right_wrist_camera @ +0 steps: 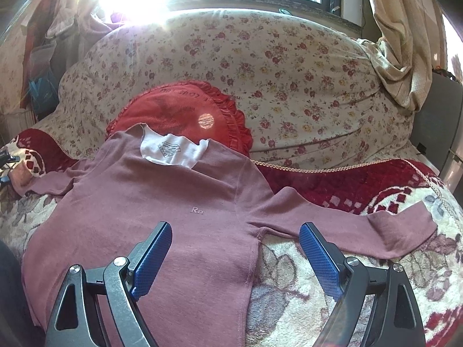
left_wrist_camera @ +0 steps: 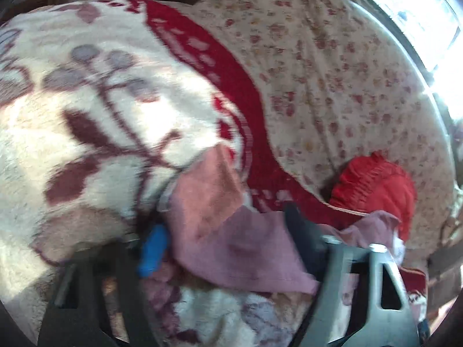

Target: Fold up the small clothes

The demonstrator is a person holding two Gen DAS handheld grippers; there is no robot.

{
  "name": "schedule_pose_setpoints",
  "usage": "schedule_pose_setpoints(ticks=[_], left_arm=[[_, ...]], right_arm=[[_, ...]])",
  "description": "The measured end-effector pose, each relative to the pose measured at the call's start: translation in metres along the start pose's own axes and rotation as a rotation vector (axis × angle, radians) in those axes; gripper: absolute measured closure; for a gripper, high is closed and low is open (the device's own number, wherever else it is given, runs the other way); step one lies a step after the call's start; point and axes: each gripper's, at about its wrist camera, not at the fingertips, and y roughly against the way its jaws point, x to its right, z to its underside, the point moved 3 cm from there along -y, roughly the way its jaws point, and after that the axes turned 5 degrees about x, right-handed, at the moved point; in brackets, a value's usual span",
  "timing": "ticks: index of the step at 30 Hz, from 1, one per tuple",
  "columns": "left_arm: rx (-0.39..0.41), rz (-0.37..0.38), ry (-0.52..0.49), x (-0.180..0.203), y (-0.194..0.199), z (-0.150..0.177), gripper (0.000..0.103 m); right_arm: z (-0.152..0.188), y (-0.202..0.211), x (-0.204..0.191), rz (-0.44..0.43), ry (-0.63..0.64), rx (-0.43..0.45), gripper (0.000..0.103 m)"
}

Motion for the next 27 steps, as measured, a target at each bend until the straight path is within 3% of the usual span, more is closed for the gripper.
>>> schedule_pose_setpoints(ticks=[1,2,4,8,10,15,21,24,27], left_arm=[[-0.003,-0.021,0.008,-0.004,-0.001,0.001,0.066],[-0.002,-0.042,0.02,-0.01,-0.001,0.001,0.073],[0.005,-0.077,0.046,-0.021,-0.001,0.001,0.099],[0.017,-0.117,0.017,-0.02,0.004,0.003,0.101],[0.027,-0.099,-0.008,-0.009,0.01,0.006,0.101],[0.024,0.103,-0.08,0.059,0.027,0.014,0.101],[-0.003,0.41,-0.216,0.2,0.041,0.046,0.101],[-0.027,0.516,-0.25,0.254,0.042,0.07,0.101],[-0.068,0.575,-0.286,0.298,0.034,0.103,0.101]], right_arm=[[0.0,0.0,0.0,0.0,0.002,0.0,0.015],[0.0,0.0,0.0,0.001,0.004,0.0,0.015],[0.0,-0.001,-0.001,0.0,0.006,0.0,0.014],[0.0,-0.001,-0.001,0.001,0.005,0.001,0.015],[0.0,0.0,-0.001,0.002,0.003,0.001,0.015],[0.0,0.001,0.001,0.005,-0.001,0.002,0.015],[0.002,0.004,0.006,0.015,-0.003,-0.004,0.015],[0.004,0.006,0.012,0.014,-0.02,-0.003,0.015],[0.001,0.003,0.019,-0.018,-0.078,-0.002,0.014]])
